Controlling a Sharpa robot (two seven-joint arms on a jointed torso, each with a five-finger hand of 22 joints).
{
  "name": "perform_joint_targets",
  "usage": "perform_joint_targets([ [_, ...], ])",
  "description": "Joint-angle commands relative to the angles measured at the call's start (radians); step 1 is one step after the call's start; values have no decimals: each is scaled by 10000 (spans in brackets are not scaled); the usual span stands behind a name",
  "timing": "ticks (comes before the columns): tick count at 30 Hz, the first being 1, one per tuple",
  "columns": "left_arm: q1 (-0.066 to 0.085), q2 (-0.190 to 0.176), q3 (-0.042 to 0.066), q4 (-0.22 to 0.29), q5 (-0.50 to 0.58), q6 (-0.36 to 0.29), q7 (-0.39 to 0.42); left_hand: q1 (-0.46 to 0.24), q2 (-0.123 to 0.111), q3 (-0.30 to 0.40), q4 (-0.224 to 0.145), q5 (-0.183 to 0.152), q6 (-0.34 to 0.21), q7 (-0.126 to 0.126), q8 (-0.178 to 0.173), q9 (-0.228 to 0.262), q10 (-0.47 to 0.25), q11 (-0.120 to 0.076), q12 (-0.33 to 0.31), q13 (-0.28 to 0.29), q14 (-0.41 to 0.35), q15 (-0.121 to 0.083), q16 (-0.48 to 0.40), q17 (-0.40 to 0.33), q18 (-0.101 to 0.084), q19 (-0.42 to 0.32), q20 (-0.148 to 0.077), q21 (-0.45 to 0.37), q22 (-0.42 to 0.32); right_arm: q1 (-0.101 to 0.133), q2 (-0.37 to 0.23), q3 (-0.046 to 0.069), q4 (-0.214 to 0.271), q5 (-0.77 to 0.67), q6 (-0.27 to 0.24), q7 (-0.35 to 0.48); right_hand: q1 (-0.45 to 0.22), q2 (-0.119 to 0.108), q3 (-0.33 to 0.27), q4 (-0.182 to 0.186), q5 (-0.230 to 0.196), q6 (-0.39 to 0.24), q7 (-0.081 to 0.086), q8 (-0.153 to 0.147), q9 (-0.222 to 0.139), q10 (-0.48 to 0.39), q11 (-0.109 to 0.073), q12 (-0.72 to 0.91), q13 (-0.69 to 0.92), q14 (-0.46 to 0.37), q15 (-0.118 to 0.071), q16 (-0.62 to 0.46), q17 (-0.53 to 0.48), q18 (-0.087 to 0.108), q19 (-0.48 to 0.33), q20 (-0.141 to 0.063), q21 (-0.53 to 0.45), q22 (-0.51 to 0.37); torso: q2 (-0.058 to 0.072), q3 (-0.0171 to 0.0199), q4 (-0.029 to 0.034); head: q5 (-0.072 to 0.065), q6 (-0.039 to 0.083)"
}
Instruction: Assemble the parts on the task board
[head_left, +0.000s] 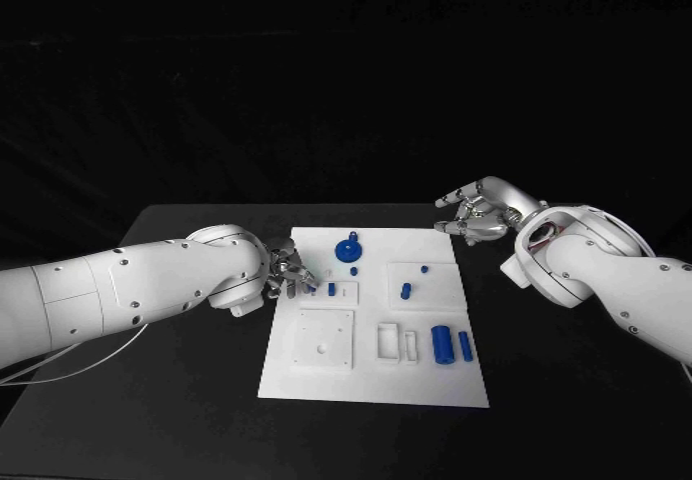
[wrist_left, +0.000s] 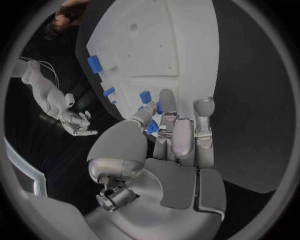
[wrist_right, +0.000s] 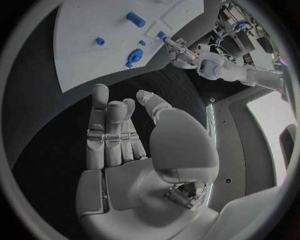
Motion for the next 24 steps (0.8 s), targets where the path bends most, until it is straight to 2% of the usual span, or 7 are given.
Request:
perform_joint_targets([
  [1,-20,39,6,6,35,243,-11,111,80,672,-615,37,401,-360,43,17,171,-80,-63,-8,54,-45,49,-9,87,36,25,21,378,-7,5,4,16,-17,106,81,-95,21,37,-6,-24,25,-15,-35,-4,-45,-32,31,9,22,-26,24,9,110,-44,-38,-13,56,4,-9,8,-17,-13],
  [24,-36,34,6,-6,-157,1071,-387,127,58,677,-651,126,412,-358,48,-1,184,-76,-99,-35,45,-26,70,-7,79,-18,41,-83,355,-9,-11,4,18,-15,88,83,-95,21,37,-6,-24,25,-15,-35,-4,-45,-32,31,9,22,-26,24,9,110,-44,-38,-13,56,2,-6,6,-23,-52],
])
